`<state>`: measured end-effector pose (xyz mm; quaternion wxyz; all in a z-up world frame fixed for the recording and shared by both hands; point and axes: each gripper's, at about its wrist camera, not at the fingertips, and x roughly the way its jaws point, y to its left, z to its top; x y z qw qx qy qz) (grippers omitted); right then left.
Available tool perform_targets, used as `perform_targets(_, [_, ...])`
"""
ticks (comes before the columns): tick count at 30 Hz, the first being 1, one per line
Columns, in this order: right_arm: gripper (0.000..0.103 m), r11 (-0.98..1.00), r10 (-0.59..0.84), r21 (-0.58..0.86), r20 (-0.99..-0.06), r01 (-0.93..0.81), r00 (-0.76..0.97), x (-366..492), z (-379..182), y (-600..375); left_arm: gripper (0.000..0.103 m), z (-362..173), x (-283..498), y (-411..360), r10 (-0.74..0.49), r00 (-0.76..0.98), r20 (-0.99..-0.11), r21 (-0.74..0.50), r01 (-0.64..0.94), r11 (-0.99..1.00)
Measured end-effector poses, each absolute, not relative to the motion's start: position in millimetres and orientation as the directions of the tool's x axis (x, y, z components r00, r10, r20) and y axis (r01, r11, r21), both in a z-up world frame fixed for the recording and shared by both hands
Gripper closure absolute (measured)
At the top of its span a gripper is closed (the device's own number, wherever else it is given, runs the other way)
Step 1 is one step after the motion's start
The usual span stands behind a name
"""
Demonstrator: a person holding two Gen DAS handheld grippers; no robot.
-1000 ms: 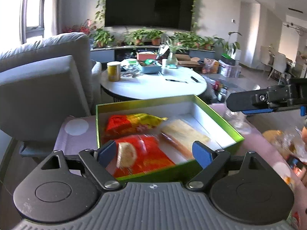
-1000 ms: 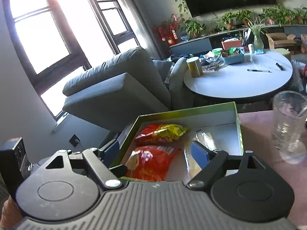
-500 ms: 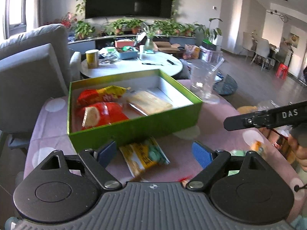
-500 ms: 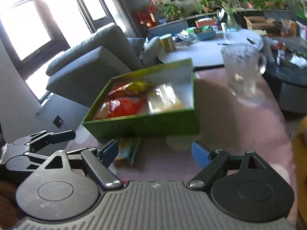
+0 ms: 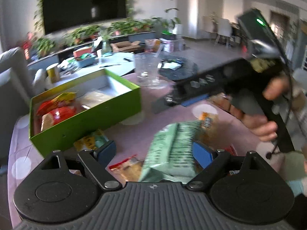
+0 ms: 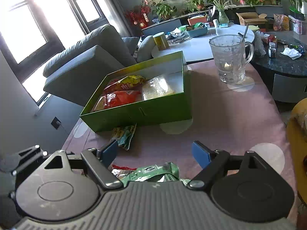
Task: Organize snacks
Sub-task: 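Move the right gripper down onto the green cracker bag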
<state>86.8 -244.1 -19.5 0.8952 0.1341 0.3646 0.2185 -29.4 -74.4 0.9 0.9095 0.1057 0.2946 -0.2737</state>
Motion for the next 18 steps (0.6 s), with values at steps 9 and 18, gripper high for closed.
perform_targets(9, [0.038, 0.871, 0.483, 0.402, -0.592, -0.283, 0.646, 79.3, -18.4, -249.5, 0.018, -16.8, -34.4, -97.8, -0.418, 0.646, -0.639, 0.106, 0.611, 0.784])
perform_targets(18, [0.038, 0.875, 0.473, 0.404, -0.596, -0.267, 0.649, 78.9, -20.6, -254.6, 0.018, -26.8, -2.2, -71.3, -0.195, 0.738, -0.646, 0.204, 0.413, 0.888])
